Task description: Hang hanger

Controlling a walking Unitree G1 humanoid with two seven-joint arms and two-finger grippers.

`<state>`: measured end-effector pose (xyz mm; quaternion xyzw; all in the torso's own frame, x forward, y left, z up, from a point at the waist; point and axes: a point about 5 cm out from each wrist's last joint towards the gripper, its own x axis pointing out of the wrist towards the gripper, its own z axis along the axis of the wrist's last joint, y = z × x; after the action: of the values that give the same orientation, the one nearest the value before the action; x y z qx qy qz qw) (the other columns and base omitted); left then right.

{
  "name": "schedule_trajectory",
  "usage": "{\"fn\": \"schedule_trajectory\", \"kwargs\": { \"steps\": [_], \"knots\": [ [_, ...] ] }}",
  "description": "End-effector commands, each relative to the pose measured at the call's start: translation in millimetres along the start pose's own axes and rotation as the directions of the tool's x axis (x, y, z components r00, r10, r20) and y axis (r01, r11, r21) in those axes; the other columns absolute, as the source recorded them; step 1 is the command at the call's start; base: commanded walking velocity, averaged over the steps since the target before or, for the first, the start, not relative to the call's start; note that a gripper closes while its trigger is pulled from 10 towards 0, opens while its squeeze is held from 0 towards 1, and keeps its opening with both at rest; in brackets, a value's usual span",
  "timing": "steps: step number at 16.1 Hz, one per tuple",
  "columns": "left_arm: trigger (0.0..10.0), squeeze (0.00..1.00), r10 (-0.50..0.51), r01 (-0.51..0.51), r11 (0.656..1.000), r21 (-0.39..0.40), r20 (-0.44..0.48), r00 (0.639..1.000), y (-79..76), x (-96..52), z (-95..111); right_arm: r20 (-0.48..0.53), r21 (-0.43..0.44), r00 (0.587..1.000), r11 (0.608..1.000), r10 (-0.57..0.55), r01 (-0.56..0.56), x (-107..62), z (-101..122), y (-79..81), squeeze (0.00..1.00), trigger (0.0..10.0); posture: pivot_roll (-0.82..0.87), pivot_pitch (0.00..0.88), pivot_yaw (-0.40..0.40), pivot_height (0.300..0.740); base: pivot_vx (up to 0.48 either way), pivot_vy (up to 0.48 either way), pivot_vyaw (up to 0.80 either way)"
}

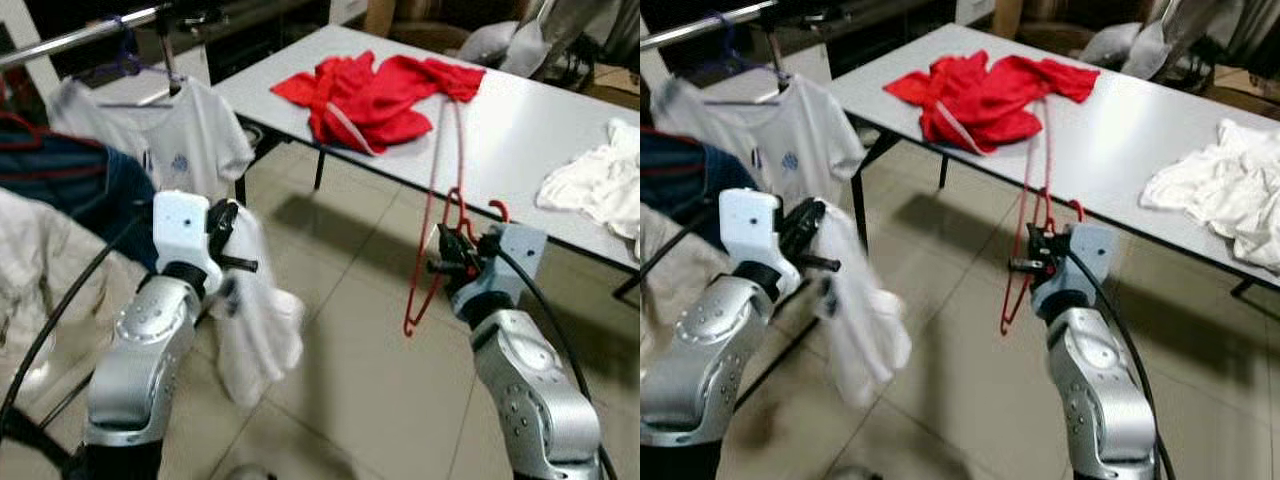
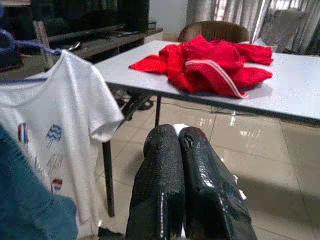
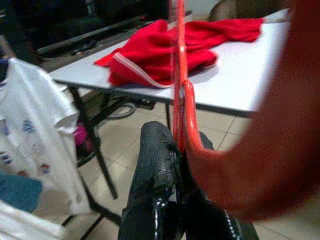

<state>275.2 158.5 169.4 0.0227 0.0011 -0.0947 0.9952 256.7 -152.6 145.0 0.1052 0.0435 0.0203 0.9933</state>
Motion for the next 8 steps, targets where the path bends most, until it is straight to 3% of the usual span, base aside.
{"fn": "schedule_trajectory", "kwargs": {
  "steps": [1, 7, 8],
  "knots": [
    [10.0, 0.0, -0.039, 0.039, 0.999, -0.005, 0.02, 0.999, -9.5, 1.8, 4.3, -0.005, -0.006, 0.999, 0.999, -0.037, 0.037, -1.8, 1.1, -9.5, 0.0, 10.0, 0.11, 0.042, -0.04, 0.74, 0.319, 0.0, 0.0],
    [10.0, 0.0, -0.037, 0.037, 0.999, -0.007, 0.02, 0.999, -9.5, 1.6, 4.4, -0.014, -0.01, 0.999, 0.999, -0.033, 0.033, -1.1, 0.7, -9.5, 0.0, 10.0, 0.11, 0.041, -0.045, 0.74, 0.321, 0.0, 0.0],
    [10.0, 0.0, -0.036, 0.036, 0.999, -0.008, 0.02, 0.999, -10.0, 1.5, 4.1, -0.011, -0.01, 1.0, 1.0, -0.025, 0.025, -1.2, 1.0, -9.3, 0.0, 10.0, 0.11, 0.038, -0.048, 0.74, 0.319, 0.0, -0.7]
  ]
}}
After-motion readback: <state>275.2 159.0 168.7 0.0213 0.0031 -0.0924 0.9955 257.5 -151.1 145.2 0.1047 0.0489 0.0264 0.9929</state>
